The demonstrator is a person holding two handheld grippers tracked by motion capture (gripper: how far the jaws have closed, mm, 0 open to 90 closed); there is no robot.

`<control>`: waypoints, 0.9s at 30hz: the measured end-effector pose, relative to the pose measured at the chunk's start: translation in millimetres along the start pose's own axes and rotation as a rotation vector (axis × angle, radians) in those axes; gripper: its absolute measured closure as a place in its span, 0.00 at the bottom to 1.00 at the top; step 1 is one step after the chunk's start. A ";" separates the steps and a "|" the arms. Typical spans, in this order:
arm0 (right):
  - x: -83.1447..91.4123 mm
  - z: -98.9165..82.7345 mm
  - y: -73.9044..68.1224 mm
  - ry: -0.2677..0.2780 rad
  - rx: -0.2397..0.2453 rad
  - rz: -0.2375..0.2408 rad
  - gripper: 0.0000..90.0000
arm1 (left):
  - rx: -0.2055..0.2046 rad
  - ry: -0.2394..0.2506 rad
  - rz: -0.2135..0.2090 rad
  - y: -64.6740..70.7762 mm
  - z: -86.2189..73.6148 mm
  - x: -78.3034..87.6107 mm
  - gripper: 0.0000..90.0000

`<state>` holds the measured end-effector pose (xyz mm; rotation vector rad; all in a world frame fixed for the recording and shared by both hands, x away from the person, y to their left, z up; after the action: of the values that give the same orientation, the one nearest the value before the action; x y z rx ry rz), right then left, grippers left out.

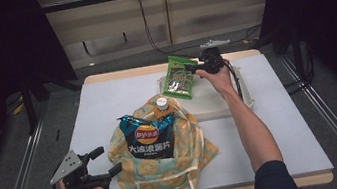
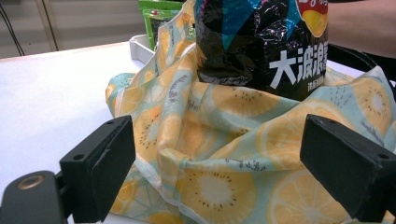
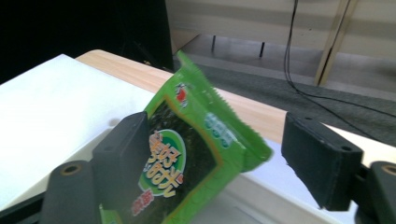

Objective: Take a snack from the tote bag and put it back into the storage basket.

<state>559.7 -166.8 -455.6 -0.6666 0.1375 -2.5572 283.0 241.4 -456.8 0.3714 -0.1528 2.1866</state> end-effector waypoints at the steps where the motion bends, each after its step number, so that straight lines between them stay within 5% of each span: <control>1: 2.3 1.5 0.8 -0.005 0.008 -0.010 0.24 | 0.001 -0.003 0.002 -0.2 -0.3 -0.1 0.12; 9: 21.6 12.0 -6.8 0.031 0.017 0.020 0.36 | -0.002 -0.002 0.011 -1.3 -0.2 0.6 0.12; 11: 28.4 11.1 -19.0 0.039 0.031 0.063 0.44 | 0.005 -0.006 0.010 -0.9 -0.5 -0.1 0.12; 12: 29.1 6.2 -25.7 0.021 0.034 0.098 0.57 | 0.006 -0.003 0.009 -0.4 -0.1 -0.2 0.12; 19: 22.7 -23.6 -40.1 -0.098 0.036 0.224 0.95 | 0.010 0.005 0.010 0.0 0.9 0.9 0.12; 27: 5.5 -53.7 -49.5 -0.279 0.068 0.298 1.00 | 0.004 -0.001 0.001 0.5 0.3 -0.7 0.12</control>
<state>508.0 -127.5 -489.7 -0.8960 0.0500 -2.1529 283.1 240.5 -456.7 0.3744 -0.1488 2.1881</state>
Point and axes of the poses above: each handheld gripper's, and its own axes: x roughly backward along the jaws, z roughly out of its top, y roughly to its right, the point moved 5 cm from there along -x, roughly forward along the jaws, and after that the axes turned 6 degrees about -x, right-handed, at the moved point
